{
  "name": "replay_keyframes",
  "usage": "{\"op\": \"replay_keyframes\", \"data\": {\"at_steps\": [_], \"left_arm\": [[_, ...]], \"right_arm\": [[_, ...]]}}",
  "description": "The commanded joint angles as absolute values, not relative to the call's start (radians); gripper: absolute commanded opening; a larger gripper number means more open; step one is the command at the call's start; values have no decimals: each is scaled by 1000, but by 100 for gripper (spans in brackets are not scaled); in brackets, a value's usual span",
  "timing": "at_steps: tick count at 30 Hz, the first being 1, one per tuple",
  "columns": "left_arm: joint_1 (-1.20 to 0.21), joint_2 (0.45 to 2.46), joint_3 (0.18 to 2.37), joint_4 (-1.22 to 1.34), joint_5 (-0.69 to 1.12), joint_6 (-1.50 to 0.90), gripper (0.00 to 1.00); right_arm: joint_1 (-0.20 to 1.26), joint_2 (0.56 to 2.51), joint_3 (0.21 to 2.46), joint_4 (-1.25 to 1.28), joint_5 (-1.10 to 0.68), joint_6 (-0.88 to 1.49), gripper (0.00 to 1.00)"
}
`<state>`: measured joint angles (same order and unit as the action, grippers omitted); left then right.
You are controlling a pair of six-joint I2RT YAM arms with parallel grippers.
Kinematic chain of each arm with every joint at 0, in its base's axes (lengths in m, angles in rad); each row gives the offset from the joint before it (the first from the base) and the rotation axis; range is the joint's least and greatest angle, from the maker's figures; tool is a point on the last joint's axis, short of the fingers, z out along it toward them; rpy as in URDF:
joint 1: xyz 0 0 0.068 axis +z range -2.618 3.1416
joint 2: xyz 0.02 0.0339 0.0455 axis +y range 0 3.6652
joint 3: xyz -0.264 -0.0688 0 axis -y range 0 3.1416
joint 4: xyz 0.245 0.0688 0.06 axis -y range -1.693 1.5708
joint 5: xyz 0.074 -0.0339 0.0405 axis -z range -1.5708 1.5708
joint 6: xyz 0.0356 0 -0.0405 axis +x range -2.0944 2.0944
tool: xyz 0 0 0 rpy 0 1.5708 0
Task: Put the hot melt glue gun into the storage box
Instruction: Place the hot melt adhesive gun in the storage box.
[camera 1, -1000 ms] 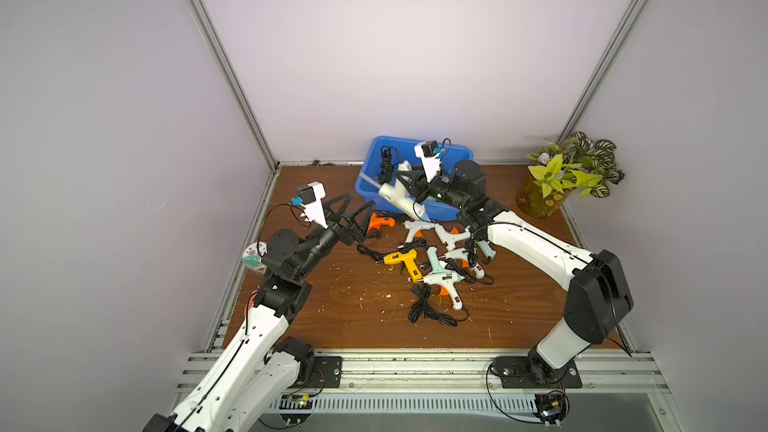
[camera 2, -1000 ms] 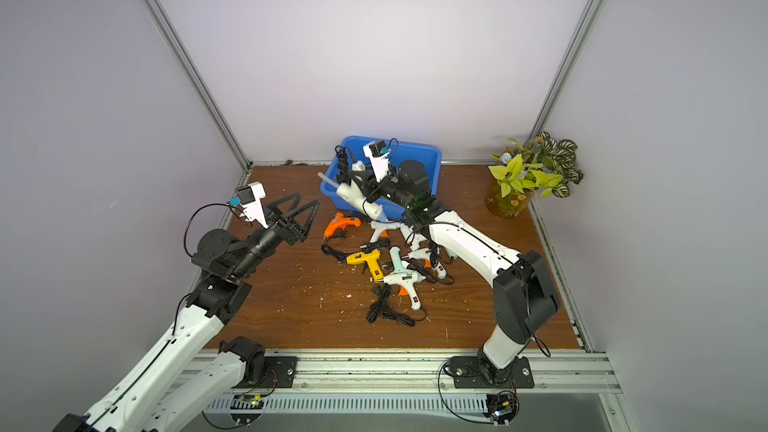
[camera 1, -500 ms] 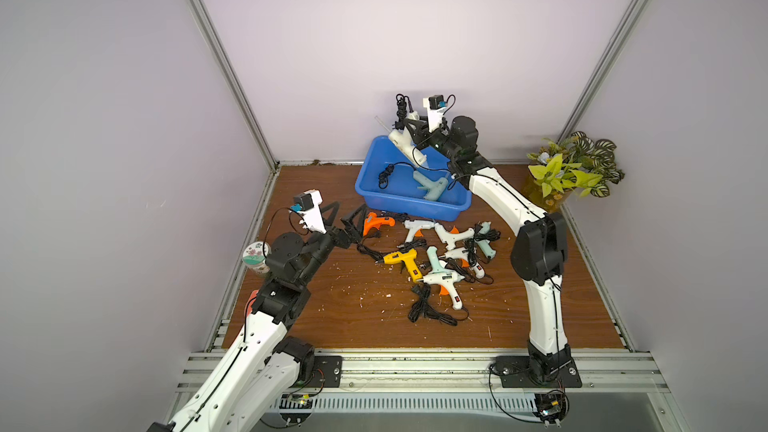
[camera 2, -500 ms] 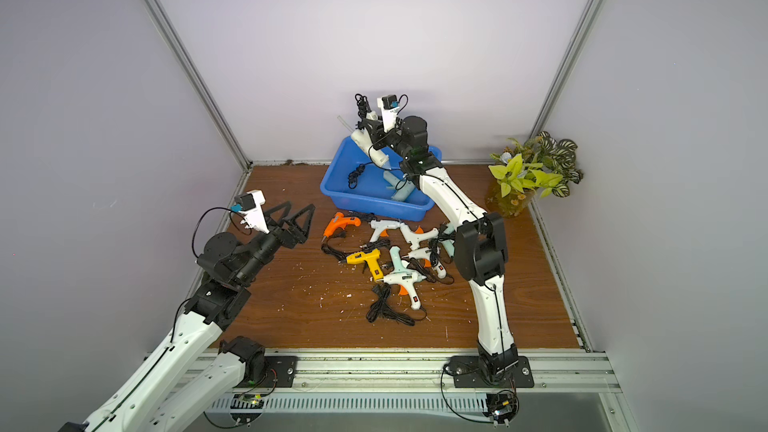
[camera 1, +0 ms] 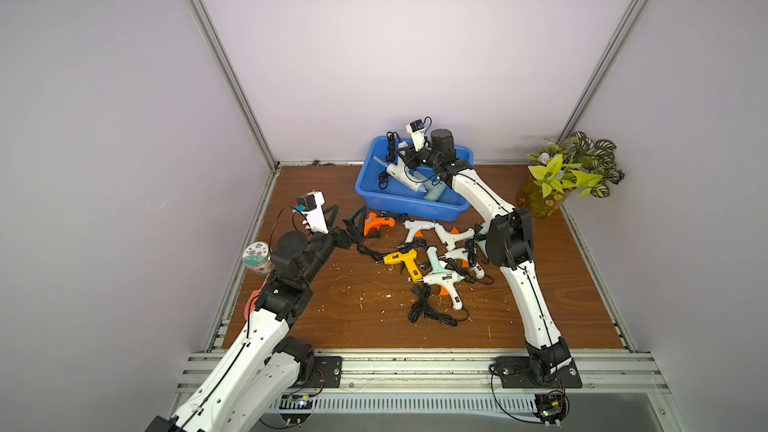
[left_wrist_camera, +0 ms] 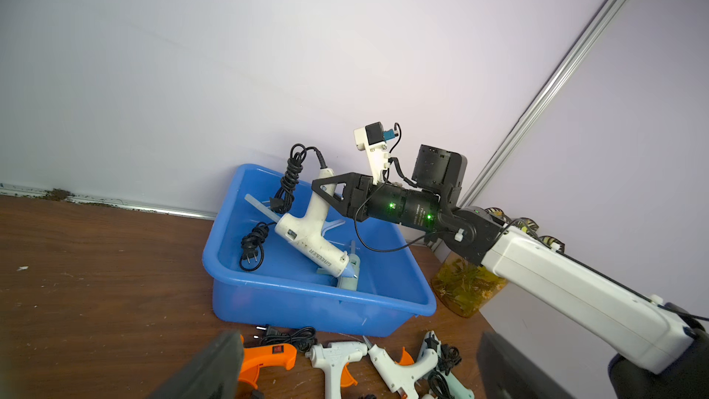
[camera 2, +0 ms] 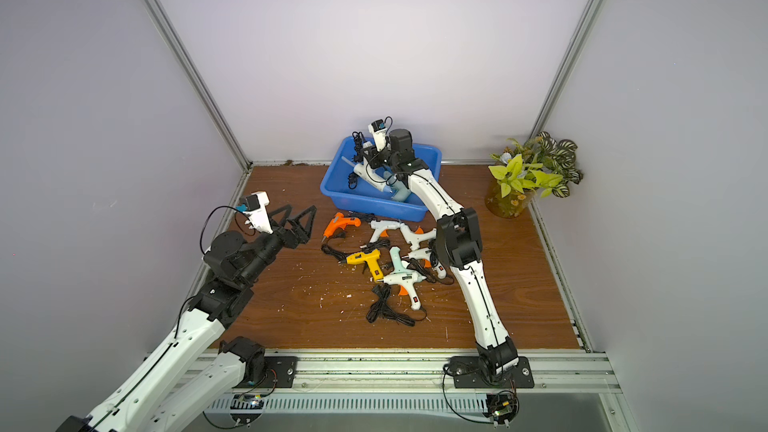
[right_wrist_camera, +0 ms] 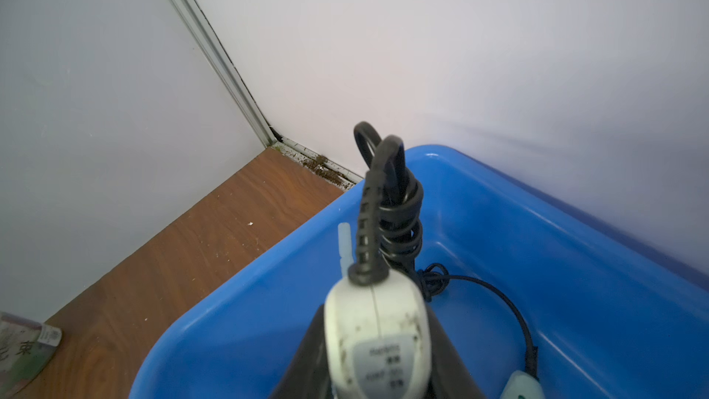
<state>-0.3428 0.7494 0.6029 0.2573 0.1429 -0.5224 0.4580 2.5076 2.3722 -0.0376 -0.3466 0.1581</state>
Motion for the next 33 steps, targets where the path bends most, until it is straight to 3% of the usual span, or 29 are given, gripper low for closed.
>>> {"op": "replay_keyframes", "data": {"at_steps": [1, 8, 14, 20, 27, 33], "left_arm": [[-347, 755, 595, 255, 120, -512, 99], [-345, 772, 598, 244, 120, -520, 100], [-344, 776, 603, 234, 109, -525, 100], [-345, 786, 607, 221, 99, -525, 100], [-344, 812, 623, 160, 59, -532, 100], [-343, 842, 634, 106, 30, -538, 100]], "right_arm": [[463, 2401, 2320, 85, -422, 250, 0], [457, 2388, 2208, 169, -470, 376, 0], [447, 2453, 2254, 135, -463, 420, 0], [434, 2537, 2372, 31, -382, 419, 18], [413, 2603, 2462, -31, -346, 455, 27], [410, 2603, 2462, -91, -249, 436, 49]]}}
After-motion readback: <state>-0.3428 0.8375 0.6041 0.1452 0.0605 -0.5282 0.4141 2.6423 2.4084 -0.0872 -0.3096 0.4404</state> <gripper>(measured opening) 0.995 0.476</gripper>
